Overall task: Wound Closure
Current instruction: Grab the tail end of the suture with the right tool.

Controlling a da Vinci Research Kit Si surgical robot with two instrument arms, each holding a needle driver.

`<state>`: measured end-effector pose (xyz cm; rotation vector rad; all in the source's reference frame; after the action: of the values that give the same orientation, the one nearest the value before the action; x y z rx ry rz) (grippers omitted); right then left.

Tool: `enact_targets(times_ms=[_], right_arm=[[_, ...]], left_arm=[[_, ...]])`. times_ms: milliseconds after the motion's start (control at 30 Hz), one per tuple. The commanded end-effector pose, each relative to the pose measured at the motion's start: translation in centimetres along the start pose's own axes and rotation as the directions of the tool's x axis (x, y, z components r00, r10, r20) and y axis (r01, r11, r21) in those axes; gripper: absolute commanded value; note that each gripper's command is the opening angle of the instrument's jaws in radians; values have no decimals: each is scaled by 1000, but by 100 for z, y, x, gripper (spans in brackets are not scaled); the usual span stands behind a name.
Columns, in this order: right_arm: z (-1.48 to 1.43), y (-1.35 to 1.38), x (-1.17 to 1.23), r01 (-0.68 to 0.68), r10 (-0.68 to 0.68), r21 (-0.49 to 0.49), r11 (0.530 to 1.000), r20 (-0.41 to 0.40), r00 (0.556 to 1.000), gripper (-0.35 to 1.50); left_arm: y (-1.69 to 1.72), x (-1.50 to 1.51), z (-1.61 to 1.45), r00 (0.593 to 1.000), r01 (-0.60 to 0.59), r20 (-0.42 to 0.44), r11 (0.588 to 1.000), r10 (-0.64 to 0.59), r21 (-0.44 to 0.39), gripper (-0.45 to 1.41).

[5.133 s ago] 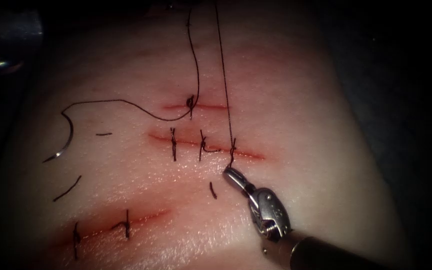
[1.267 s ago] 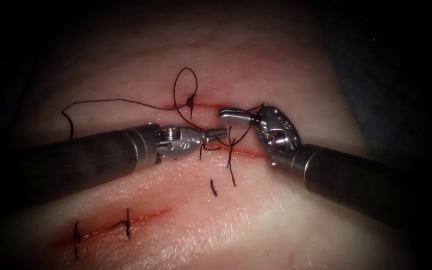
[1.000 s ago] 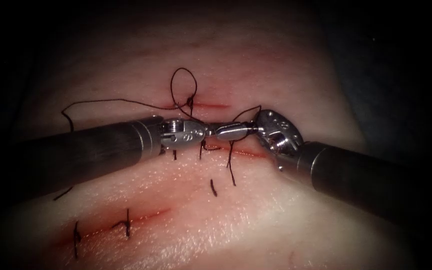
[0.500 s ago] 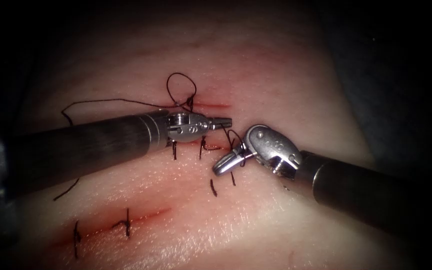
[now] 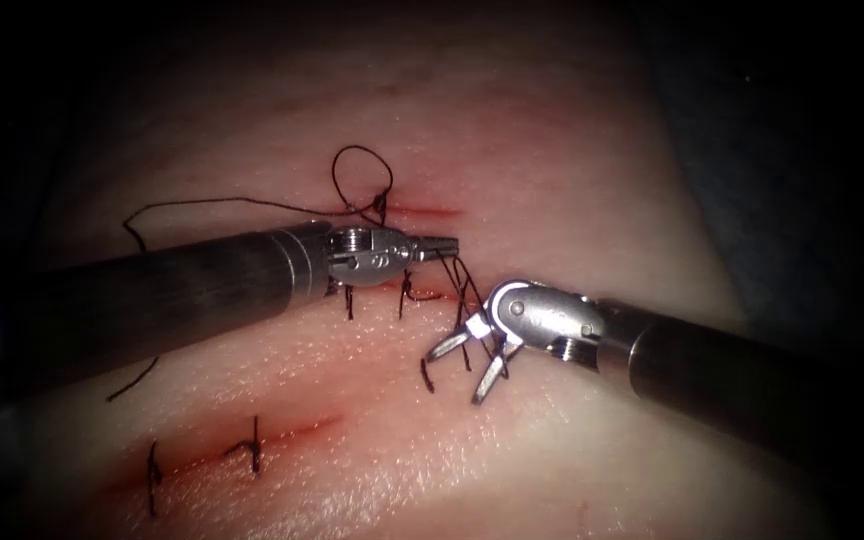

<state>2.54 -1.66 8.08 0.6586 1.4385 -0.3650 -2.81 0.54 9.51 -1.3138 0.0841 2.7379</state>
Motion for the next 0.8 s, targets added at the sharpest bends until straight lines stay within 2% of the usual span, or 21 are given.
enact_targets(times_ms=[33, 100, 133, 233, 500, 533, 600, 633, 733, 800], right_arm=[[3, 11, -4, 12, -12, -5, 1000, 8, 1000, 113], [2, 11, -6, 36, -35, -15, 999, 27, 999, 113], [1, 12, -10, 54, -53, -11, 998, 67, 996, 106], [3, 14, -20, 57, -56, -7, 998, 111, 992, 96], [9, 14, -34, 70, -70, 7, 998, 154, 986, 89], [9, 14, -35, 71, -71, 7, 997, 155, 985, 83], [9, 12, -35, 70, -74, 34, 997, 154, 985, -25], [8, 11, -35, 72, -83, 67, 995, 166, 983, -35], [6, 12, -32, 25, -43, 86, 996, 212, 976, -35], [3, 14, -29, 4, -22, 84, 996, 213, 977, -35]], left_arm=[[-3, -1, 7, 1000, -3, -2, 1000, 3, 1, -45], [-1, -2, 6, 1000, -5, -5, 1000, 5, 0, -45], [-1, -2, 5, 1000, 0, -3, 1000, 0, 0, -45], [2, -4, 2, 1000, 2, -5, 1000, -2, -2, -45], [6, -4, -1, 1000, 5, -4, 1000, -5, -1, -45], [7, -4, -2, 1000, 4, -4, 1000, -4, -1, -45], [9, -2, -3, 1000, 4, -4, 1000, -4, -2, -45], [9, -2, -3, 1000, 4, -4, 1000, -4, -2, -45], [13, 0, -7, 1000, 3, 0, 1000, -3, 0, -45], [16, 2, -11, 1000, 2, 4, 1000, -2, 1, -45]])
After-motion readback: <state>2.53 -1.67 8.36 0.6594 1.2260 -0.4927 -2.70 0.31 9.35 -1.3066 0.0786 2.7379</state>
